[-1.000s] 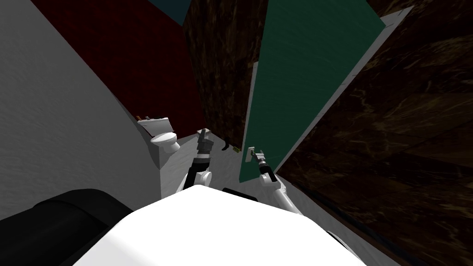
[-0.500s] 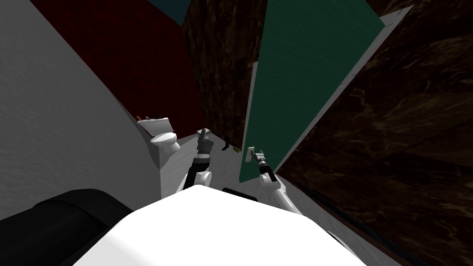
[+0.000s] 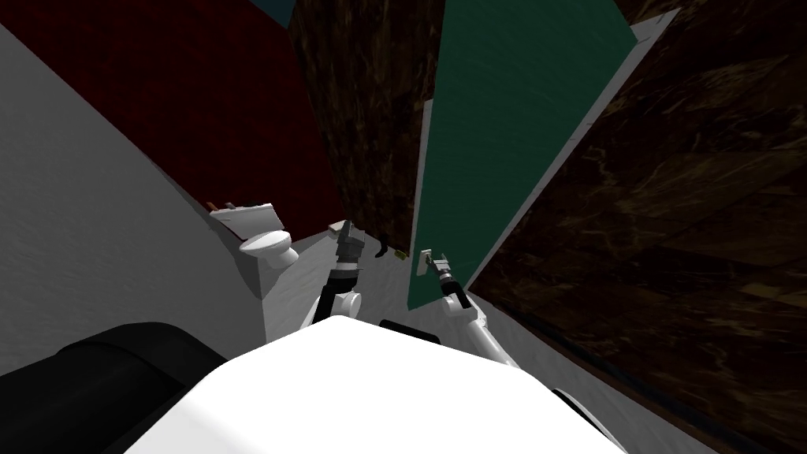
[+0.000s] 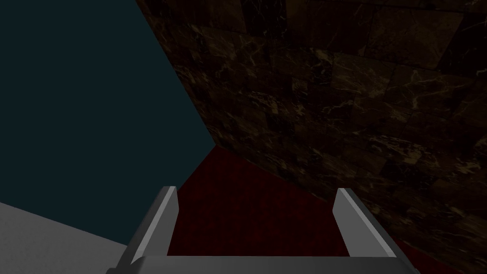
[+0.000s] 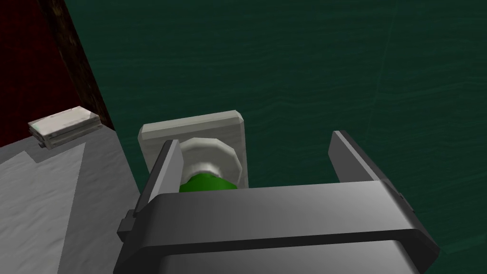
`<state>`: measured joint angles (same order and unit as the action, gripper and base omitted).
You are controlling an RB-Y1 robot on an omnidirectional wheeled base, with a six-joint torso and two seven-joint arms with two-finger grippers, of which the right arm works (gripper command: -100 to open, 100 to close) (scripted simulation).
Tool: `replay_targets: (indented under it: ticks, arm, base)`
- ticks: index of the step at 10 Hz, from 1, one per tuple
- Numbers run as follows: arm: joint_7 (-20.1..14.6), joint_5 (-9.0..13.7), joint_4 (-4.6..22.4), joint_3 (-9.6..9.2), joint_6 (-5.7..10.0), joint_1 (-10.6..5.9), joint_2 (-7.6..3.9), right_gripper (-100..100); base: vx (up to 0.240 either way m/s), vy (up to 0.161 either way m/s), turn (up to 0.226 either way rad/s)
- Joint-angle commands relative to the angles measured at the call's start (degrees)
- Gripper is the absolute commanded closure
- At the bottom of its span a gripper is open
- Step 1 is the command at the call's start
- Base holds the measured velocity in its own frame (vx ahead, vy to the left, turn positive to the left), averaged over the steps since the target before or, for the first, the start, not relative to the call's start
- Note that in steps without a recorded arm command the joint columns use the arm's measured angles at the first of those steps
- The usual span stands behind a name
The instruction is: Pull the door open
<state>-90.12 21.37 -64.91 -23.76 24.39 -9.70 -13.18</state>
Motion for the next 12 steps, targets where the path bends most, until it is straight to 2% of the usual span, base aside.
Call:
replay_targets:
  ticks: [1, 5, 7, 8, 9, 10, 12]
  arm:
    - [0.38, -0.16, 1.04, 0.89, 0.61, 0.15, -1.57, 100]
    - [0.57, -0.41, 0.83, 0.66, 0.73, 0.12, -2.02, 100]
    - [0.97, -0.93, 0.38, 0.17, 0.96, 0.05, -2.97, 100]
    - [1.36, -1.47, -0.09, -0.36, 1.19, -0.04, -3.94, 100]
    - [1.55, -1.76, -0.34, -0.66, 1.31, -0.09, -4.45, 100]
    - [0.87, -1.98, -1.42, -2.07, 0.64, 0.20, -4.30, -100]
    - [0.04, -2.72, -3.04, -4.78, -0.02, 0.44, -4.57, -100]
  base:
    - [0.021, 0.049, -0.152]
    - [0.001, 0.022, -0.047]
    - [0.015, 0.006, -0.217]
    - [0.027, 0.020, -0.319]
    - [0.026, 0.038, -0.294]
    - [0.030, 0.041, -0.270]
    - [0.007, 0.051, -0.245]
